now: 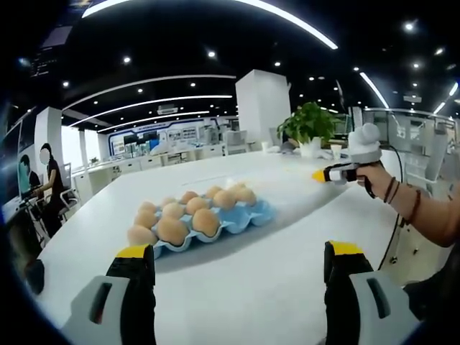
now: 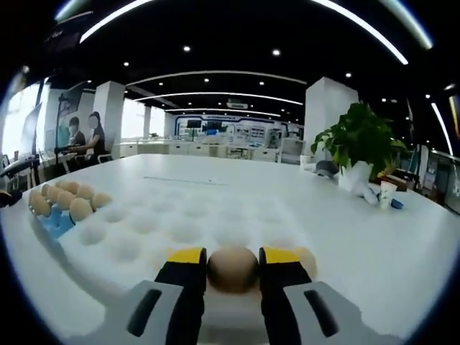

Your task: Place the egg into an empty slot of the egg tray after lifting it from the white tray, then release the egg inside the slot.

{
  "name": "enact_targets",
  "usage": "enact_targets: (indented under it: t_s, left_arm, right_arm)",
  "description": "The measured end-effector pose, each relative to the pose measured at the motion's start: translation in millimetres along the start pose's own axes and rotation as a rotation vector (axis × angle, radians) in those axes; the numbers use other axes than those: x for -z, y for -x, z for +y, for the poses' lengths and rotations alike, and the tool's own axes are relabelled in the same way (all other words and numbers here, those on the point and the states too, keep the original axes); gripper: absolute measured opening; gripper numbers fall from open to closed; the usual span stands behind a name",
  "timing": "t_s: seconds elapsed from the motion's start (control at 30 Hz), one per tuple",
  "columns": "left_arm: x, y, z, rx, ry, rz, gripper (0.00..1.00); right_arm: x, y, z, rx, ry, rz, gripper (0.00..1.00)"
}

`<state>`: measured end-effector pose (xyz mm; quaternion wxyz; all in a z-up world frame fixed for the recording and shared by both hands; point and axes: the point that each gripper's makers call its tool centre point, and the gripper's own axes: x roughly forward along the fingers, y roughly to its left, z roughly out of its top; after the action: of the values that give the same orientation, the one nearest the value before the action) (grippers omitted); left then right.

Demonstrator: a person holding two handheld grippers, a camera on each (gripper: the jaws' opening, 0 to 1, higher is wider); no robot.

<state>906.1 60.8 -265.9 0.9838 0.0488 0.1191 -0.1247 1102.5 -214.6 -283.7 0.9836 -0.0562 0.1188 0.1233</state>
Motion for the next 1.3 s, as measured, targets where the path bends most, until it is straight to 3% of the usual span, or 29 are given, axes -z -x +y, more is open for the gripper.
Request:
enact_targets:
  t_s: [0.57,0.97,1.3]
  left_arm:
    - [-2.8,2.9,2.2,-0.012,-0.001,-0.002,0.99]
    - [-5.7,0.3,-1.0,-0.005,-0.009,-0.009,0.99]
    - [-1.2,2.3,-2.6,-0.003,-0.014,-0.001,0.99]
  right_arm:
    - [-1.2,1.2,-4.0,-0.007,-0.078,-0.007,0.29]
    - [-22.2,9.6,-11.0,0.004,-0.089,-0.08,0.29]
    - [-27.5,13.4,2.7,-0.03,-0.077,-0.097,0.29]
